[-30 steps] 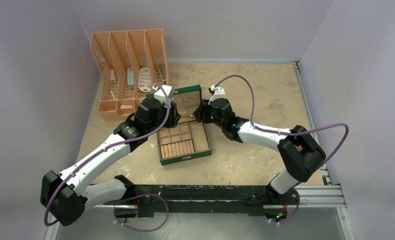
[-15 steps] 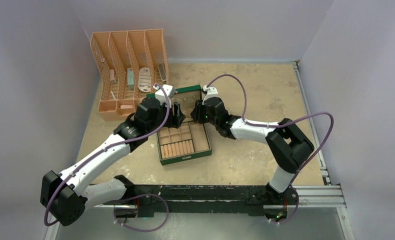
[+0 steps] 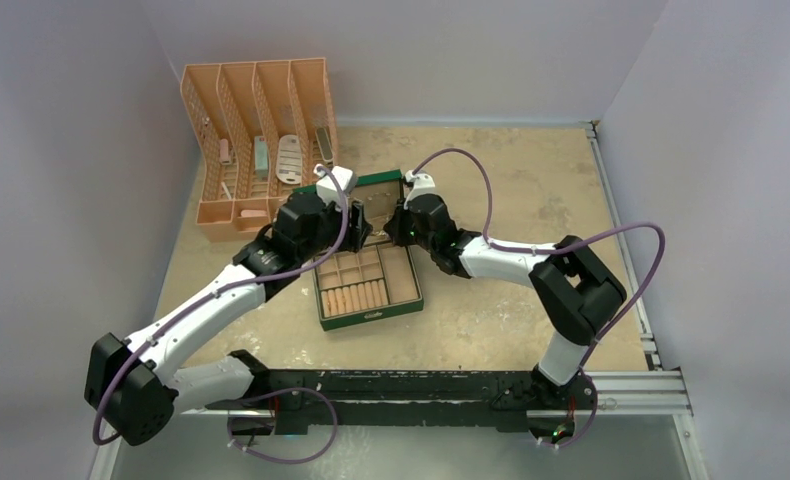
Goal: Organize the mixed jewelry
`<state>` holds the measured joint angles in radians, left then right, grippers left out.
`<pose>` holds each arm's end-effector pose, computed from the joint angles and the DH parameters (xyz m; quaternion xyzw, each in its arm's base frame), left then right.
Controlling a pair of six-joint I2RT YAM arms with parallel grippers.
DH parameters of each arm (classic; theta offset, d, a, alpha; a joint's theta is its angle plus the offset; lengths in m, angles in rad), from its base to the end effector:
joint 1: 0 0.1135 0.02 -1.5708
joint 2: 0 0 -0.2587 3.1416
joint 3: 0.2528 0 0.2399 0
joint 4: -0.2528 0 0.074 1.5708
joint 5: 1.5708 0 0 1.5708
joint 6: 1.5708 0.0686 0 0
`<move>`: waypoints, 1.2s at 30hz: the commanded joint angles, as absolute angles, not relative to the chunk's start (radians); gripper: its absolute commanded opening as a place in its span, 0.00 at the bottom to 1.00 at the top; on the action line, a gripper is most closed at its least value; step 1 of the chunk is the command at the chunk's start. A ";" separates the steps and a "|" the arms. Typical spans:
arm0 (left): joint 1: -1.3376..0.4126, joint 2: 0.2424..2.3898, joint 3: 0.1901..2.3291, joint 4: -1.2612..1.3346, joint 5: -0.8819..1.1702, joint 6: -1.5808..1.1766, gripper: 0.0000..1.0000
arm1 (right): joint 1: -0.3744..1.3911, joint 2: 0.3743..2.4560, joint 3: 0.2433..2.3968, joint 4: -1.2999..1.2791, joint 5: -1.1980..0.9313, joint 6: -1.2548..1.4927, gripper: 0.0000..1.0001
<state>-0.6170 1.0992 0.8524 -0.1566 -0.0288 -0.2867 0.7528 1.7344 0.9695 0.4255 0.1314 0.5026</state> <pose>0.2242 -0.1566 0.2894 0.1293 0.8243 -0.2298 0.5010 0.3018 0.2704 0.2039 -0.0640 0.8130 0.2951 0.4979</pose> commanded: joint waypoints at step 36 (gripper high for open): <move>-0.516 1.336 0.919 -0.037 0.013 0.128 0.38 | 0.732 1.661 1.123 0.180 0.149 0.818 0.00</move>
<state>-0.5259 1.3167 0.8867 -0.0589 0.0116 -0.0097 0.7357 1.6875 1.0920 0.1890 0.1421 0.7910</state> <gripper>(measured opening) 0.396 0.026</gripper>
